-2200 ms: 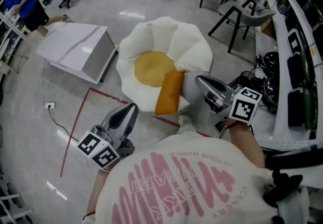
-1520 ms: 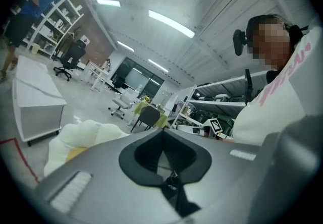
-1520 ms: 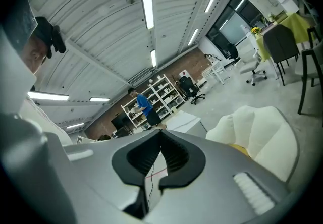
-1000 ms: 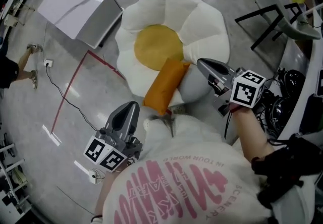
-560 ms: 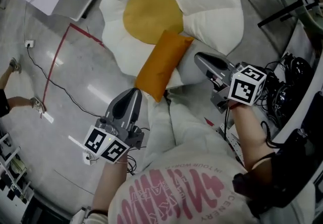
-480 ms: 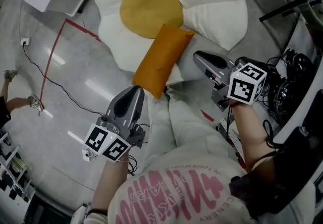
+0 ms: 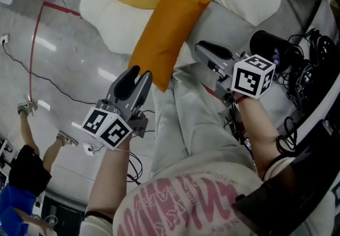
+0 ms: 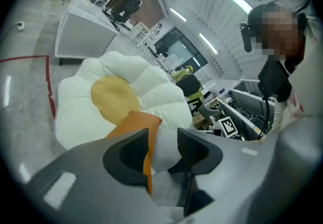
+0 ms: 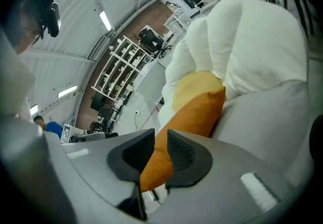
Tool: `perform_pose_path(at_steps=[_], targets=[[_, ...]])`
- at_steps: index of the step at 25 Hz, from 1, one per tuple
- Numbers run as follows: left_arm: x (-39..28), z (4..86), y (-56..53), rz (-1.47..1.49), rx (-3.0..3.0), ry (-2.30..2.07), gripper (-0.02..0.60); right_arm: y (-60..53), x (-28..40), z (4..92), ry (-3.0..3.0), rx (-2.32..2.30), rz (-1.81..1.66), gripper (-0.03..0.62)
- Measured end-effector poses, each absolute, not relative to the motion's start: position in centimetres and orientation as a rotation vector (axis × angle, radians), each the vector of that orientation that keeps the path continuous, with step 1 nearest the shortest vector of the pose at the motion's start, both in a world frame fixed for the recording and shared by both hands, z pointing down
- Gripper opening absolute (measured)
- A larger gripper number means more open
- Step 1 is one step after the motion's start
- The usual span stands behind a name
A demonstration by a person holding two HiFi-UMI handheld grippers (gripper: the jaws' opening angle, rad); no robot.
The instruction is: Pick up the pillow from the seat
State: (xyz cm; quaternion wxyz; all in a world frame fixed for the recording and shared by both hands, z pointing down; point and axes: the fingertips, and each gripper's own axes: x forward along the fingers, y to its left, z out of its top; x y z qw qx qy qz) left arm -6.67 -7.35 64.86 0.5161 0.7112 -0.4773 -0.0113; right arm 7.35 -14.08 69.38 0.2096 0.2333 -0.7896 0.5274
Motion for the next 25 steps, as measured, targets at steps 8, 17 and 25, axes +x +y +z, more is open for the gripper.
perform_pose_path(at_steps=[8,17,25], targets=[[-7.7,73.2,-9.3,0.042,1.601,-1.097,0.344,-12.3,8.3,75.5,-2.046,0.731,1.79,0.19],[-8.2,79.0,-12.9,0.153,1.605,-0.945,0.502,-12.5,5.2,79.8,-1.88,0.741,2.17,0.305],[-4.4,82.6,-13.2,0.243,1.575,-0.745,0.54,-11.7,3.6,81.2,-1.835,0.658,2.348,0.345]])
